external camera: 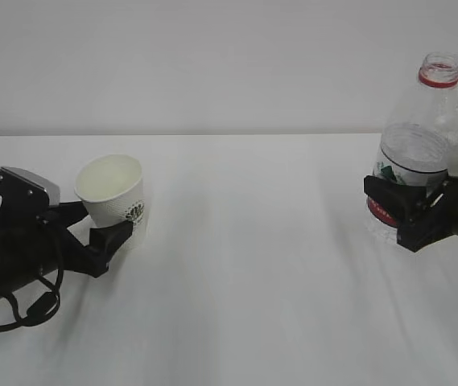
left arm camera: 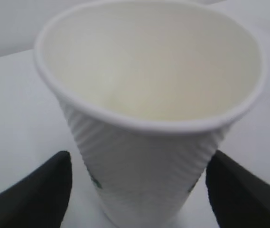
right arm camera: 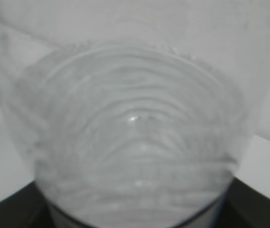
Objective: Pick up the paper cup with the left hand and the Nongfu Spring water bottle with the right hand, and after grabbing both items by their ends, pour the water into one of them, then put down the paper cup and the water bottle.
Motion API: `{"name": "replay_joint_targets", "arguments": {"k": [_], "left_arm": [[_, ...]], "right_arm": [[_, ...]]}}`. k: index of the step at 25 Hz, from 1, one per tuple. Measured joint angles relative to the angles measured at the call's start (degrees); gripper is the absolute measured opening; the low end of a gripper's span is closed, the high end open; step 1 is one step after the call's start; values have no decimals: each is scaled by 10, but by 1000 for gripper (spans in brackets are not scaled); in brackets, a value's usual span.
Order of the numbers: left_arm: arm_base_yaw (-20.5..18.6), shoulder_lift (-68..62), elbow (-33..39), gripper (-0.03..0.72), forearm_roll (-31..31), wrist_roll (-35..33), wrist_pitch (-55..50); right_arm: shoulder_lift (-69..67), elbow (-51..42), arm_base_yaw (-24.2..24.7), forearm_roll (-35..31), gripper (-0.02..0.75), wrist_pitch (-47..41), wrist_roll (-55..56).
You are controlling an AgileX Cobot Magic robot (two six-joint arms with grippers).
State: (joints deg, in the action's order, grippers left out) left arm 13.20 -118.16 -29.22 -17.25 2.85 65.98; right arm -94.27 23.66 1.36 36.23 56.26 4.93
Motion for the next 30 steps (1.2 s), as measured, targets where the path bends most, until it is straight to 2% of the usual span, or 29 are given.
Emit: {"name": "replay_joint_targets", "arguments": {"k": [18, 30], "left_arm": [[0, -16, -68, 638, -27, 32, 0], [0, -16, -68, 529, -37, 32, 0]], "right_arm": [[0, 0, 0, 2, 485, 0, 4], [0, 0, 0, 2, 485, 0, 4]]}}
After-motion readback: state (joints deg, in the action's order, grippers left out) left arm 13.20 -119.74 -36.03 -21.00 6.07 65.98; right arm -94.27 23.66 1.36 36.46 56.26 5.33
